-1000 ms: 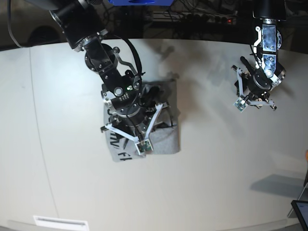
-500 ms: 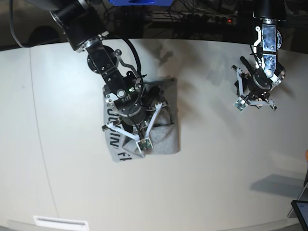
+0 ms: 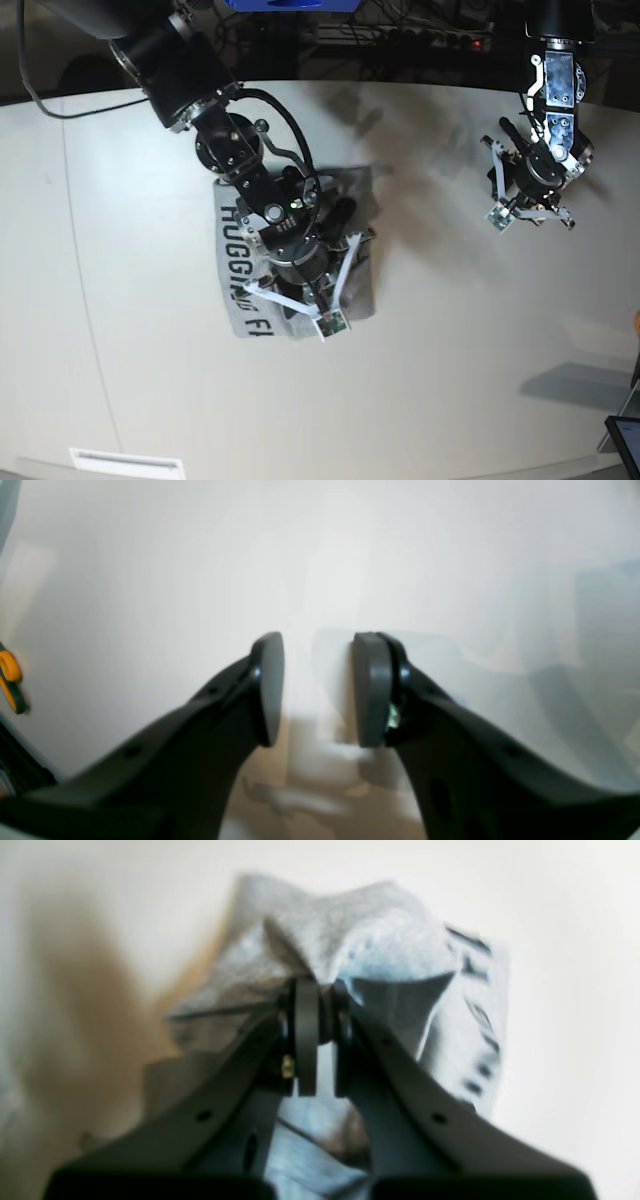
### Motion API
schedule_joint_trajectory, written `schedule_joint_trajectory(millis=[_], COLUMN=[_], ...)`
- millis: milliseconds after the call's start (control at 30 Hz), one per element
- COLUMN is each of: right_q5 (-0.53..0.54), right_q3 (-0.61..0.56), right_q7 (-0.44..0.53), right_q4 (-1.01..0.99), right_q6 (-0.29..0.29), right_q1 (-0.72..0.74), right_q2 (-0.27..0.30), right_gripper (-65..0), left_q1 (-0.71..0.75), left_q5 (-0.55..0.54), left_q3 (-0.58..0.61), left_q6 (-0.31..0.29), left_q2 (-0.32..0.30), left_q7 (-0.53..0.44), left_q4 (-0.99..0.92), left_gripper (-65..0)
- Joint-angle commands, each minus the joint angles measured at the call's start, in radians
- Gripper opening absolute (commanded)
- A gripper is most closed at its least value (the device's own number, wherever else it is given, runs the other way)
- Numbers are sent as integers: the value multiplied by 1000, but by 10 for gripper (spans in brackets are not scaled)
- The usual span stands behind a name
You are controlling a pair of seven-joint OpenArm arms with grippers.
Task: Fold the T-shirt properly
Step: 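Press and pinch the folded stack with the right gripper, then pinch the folded layer with the right gripper and pull it back open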
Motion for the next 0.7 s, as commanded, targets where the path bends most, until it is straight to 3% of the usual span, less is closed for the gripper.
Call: schedule_joint_trajectory(millis=[0,667], right_q5=[-5,-5], right_q3=[-13,-73], right_q7=[6,20], right_q4=[-7,-109], right_q6=[0,0], right_q1=[30,89], right_q2=[-13,-32], right_gripper=[-643,-644], left_q1=[6,3], left_q5=[8,8], left_q3=[0,26], left_q6=[-13,-13], left_q2=[-10,2], left_q7=[26,26], left_q4=[-1,-1], left_gripper=[-417,-417])
